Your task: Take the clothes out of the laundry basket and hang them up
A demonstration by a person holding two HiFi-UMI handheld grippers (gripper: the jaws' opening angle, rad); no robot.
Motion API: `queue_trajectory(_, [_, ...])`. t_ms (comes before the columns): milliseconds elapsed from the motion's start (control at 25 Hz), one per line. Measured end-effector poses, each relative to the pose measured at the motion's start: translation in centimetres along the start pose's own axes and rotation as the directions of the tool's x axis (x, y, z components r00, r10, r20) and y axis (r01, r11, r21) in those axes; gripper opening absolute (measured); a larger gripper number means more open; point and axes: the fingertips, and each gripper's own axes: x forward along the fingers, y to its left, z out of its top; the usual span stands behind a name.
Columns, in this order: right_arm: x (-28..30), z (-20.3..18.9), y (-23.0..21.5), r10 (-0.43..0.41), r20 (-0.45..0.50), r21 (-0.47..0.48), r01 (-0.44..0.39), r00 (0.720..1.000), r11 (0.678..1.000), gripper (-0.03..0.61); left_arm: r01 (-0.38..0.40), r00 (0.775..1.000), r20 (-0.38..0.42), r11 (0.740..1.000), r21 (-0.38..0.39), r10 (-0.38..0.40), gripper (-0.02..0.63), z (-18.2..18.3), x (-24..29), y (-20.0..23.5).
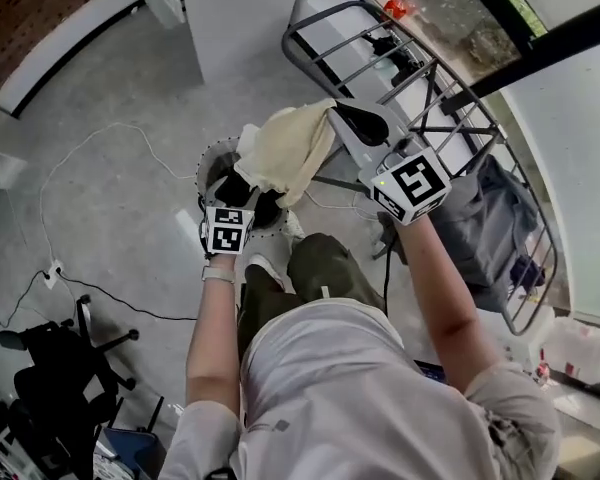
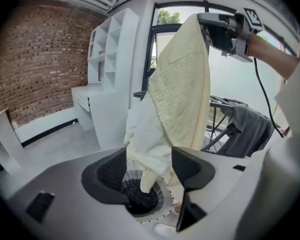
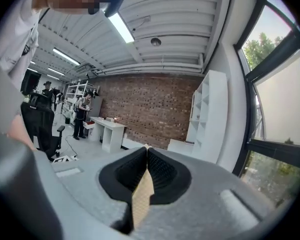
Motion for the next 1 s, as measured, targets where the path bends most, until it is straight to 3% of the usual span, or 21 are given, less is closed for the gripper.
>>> queue_trajectory(200, [-3.8,2.7,-2.2,-0.067,0.051,0.024,0.066,0.996,0.998,0.011,0.101,0.995,0.015,0.992,0.079,-0.103,0.254,3.7,3.6,-2.8])
queue_trajectory(320, [-6.8,2.6,-3.9,-0.158,0.034,0.025,0.157,0.987,0.987,0.011,0.134,0.989,0.047,0.980,0.145,-0.142,0.017,5.8,4.2,-4.9])
queue_trajectory(480, [-11.1,1.2,-5.7,-0.278,-0.016,0.038,0.279,0.960,0.960,0.011,0.068,0.989,0.123,0.991,0.119,-0.083,0.011,8.2,3.2,-4.1])
queue_trajectory(600, [-14.7,-0.8,-7.0,-0.382,-0.089,0.032,0.386,0.920,0.922,0.011,0.006,0.979,0.204,0.995,0.096,-0.026,0.011,11.5,1.7,-1.9])
queue_trajectory(800, [-19.0,-3.2,-8.4,-0.501,-0.169,-0.043,0.501,0.849,0.864,0.011,-0.073,0.938,0.346,0.985,0.156,0.015,0.011,19.1,-0.8,0.6])
queue_trajectory(1000, [-21.9,-3.7,-10.8,-0.598,-0.187,-0.099,0.590,0.780,0.801,0.011,-0.142,0.877,0.479,0.969,0.203,0.028,0.011,27.3,-3.5,0.9])
